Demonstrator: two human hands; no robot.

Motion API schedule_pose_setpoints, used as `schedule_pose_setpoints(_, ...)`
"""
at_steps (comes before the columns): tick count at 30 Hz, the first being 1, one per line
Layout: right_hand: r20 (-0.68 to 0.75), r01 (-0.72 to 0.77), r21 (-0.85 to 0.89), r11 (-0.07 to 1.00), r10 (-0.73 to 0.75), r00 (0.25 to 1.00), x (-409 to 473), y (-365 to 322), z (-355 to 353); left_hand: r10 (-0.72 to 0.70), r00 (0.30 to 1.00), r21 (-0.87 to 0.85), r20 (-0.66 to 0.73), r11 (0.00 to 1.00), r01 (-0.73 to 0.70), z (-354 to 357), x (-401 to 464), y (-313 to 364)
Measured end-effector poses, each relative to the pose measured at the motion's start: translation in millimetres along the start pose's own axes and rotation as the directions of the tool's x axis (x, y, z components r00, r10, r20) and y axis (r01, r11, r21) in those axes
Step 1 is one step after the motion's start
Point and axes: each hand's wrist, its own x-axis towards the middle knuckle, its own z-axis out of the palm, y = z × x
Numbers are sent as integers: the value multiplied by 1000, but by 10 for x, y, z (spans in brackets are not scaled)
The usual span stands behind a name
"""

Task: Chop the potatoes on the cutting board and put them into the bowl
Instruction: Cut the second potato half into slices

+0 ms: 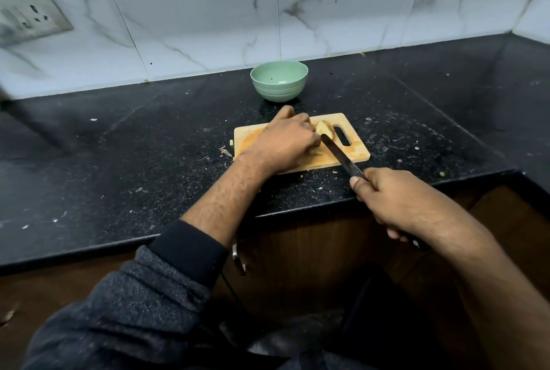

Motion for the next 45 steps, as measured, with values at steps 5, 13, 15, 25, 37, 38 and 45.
schedule_pose_setpoints(5,-30,3,3,1000,-3,1000,9,36,-24,-201,979,-18,-45,980,200,8,79,220)
schedule_pose_setpoints(13,-26,-19,25,999,20,999,1,135,-25,-448,889,-282,92,845,455,17,32,248)
schedule_pose_setpoints(15,-17,-28,20,999,28,999,5,132,-11,-479,855,-395,200,759,518,-35,27,219)
schedule_pose_setpoints(25,62,-75,159,984,66,996,27,51,200,-689,698,-281,198,642,713,-56,61,415)
schedule_pose_setpoints(37,3,1,0,1000,-1,1000,183,-243,278,-739,610,-514,287,419,749,-146,-112,443)
schedule_pose_setpoints(38,-3,8,-28,1000,-8,1000,189,-273,283,-734,618,-519,282,425,741,-127,-125,440)
schedule_pose_setpoints(45,-25,11,-127,992,-15,1000,262,-327,267,-767,630,-536,121,484,692,20,-192,498)
